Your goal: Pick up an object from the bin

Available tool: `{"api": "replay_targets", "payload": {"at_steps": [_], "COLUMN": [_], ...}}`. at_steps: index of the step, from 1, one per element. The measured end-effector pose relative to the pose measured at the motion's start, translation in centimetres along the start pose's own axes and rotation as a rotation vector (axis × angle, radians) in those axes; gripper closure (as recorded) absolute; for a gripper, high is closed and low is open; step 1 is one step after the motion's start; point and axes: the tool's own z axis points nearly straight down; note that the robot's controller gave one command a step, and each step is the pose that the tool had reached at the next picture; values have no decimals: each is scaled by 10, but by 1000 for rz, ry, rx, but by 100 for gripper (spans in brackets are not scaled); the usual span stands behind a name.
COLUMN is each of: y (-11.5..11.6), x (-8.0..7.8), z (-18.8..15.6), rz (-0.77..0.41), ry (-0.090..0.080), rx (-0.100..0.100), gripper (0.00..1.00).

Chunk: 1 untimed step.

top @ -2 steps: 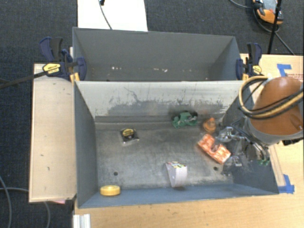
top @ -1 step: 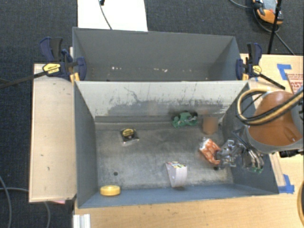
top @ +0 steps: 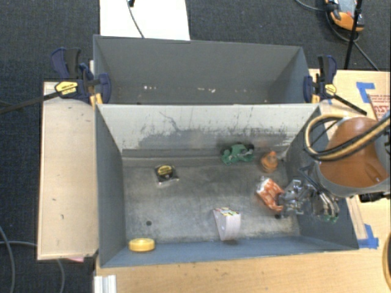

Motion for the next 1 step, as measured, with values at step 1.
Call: {"api": "replay_targets", "payload": {"at_steps": [1], "y": [-2], "x": [-7], "z": [-117], "rz": [-17], "ry": [25], "rx": [-2], "gripper": [100]}}
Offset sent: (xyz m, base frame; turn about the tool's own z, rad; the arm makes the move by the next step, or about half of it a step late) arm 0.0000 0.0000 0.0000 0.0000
